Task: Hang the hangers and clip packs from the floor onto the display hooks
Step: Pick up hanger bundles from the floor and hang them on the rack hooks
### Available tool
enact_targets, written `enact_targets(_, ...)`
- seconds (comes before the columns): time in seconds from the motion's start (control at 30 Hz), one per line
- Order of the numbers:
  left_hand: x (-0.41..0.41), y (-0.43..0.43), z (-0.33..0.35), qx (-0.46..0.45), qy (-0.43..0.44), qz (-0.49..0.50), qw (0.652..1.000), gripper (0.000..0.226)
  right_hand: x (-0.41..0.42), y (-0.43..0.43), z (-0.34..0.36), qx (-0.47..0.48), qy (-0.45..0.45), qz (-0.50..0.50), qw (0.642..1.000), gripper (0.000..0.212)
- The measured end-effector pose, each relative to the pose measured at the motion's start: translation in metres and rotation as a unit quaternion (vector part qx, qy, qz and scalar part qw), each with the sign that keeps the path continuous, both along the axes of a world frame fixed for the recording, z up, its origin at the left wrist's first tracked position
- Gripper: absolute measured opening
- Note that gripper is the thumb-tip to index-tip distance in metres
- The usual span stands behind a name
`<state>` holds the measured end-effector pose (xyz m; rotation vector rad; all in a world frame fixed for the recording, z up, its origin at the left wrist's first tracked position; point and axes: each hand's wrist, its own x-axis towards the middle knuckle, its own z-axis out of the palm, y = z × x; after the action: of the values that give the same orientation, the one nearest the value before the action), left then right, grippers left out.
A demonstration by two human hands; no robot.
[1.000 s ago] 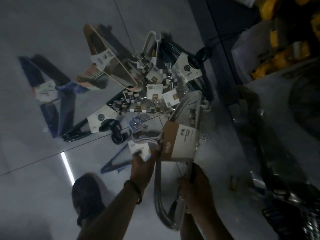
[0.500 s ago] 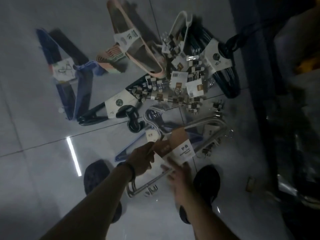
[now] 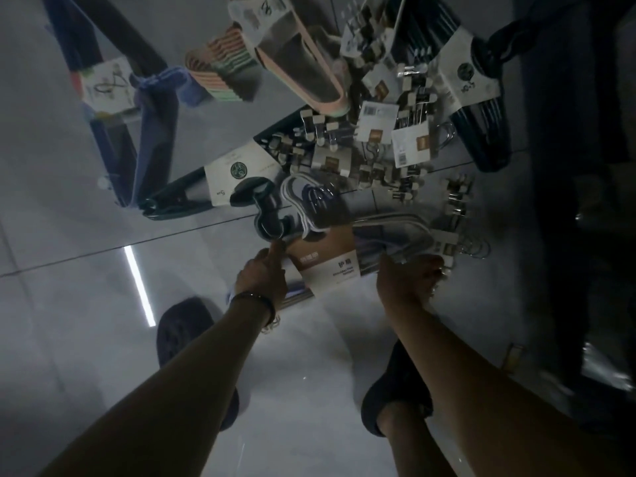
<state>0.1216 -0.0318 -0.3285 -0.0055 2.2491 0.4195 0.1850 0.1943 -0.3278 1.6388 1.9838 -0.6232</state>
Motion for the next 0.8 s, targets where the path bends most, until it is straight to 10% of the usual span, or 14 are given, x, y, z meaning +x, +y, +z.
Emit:
enact_targets(0.23,0.008,-0.012,-0.021,-0.07,0.024,0.017,0.997,0.044,0.026,0.002,-0.07,-0.258,0.16,-0.338,0.89,0.116)
enact_targets(0.37,0.062,-0.02,-0.007,-0.021,-0.065,0.122,0.99,0.039,0.035,-0.03,-0.018,-0.202,0.162,-0.302,0.918,0.032)
enact_targets(0.5,0.104,-0.034,0.002,0.042,-0.135,0.249,0.958,0.028,0.064,-0.039,-0.021,-0.261,0.063,-0.282,0.921,0.015)
enact_targets(0.6,0.116,-0.045,0.014,0.084,-0.149,0.341,0.924,0.028,0.076,-0.038,-0.057,-0.269,-0.015,-0.096,0.958,0.046)
enact_targets(0.7,0.118,-0.066,0.027,0.115,-0.168,0.382,0.901,0.018,0.083,-0.038,-0.081,-0.246,0.019,-0.138,0.959,0.069)
enact_targets(0.8,0.119,-0.086,0.03,0.12,-0.166,0.42,0.884,0.014,0.066,-0.047,-0.051,-0.287,0.019,-0.168,0.943,0.039)
